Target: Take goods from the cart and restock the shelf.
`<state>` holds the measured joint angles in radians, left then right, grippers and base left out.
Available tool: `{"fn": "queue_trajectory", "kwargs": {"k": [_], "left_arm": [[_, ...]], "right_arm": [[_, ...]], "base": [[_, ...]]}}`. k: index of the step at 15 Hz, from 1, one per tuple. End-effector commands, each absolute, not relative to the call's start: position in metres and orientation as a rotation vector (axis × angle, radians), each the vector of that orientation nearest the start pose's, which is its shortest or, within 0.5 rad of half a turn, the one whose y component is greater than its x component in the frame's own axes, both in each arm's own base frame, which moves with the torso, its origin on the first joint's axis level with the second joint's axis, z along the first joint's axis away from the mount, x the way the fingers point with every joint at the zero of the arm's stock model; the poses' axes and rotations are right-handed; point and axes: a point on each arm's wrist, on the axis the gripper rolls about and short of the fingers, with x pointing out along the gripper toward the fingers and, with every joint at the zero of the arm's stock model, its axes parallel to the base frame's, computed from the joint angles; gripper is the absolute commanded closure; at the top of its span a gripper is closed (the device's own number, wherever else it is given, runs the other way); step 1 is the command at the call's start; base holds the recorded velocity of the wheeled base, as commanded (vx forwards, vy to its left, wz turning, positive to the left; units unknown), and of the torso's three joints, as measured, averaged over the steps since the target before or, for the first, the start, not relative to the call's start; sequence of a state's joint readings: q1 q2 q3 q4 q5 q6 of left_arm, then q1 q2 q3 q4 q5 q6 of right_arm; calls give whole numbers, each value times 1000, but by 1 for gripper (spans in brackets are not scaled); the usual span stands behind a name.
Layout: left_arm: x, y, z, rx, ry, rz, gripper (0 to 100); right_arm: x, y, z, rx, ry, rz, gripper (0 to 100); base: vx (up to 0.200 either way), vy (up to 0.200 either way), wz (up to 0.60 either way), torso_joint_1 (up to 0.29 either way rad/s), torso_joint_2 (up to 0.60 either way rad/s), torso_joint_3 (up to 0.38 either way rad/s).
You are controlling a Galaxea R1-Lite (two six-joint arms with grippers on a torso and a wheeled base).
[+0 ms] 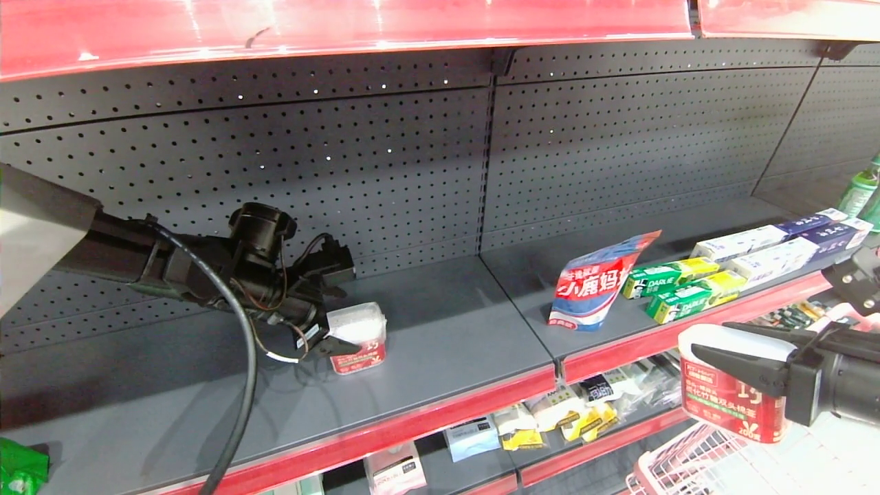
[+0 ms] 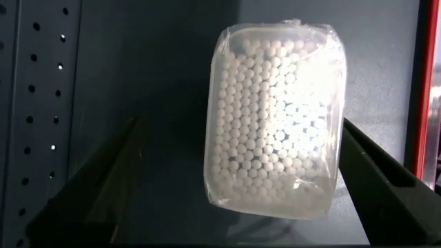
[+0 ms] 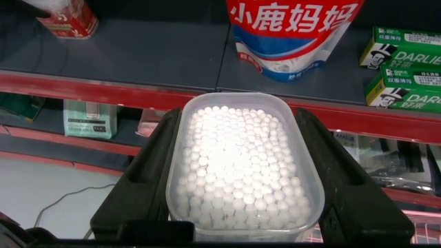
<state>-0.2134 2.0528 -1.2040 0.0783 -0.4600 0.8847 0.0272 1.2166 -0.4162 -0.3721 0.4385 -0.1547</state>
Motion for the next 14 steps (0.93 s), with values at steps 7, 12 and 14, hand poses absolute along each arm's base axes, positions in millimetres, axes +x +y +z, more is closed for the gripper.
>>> {"fn": "queue_trajectory", "kwargs": {"k": [7, 12, 14], "left_arm": [[363, -91, 100, 671, 599, -996, 0], [365, -102, 102, 673, 586, -1010, 0], [365, -102, 101, 672, 589, -1011, 0]], "right_arm": [[162, 14, 165, -59, 395, 492, 100], [163, 14, 165, -59, 395, 492, 100], [163, 14, 165, -60, 393, 492, 100]], "base": [[0, 0, 0, 0, 0, 0], [0, 0, 0, 0, 0, 0], [0, 0, 0, 0, 0, 0]]}}
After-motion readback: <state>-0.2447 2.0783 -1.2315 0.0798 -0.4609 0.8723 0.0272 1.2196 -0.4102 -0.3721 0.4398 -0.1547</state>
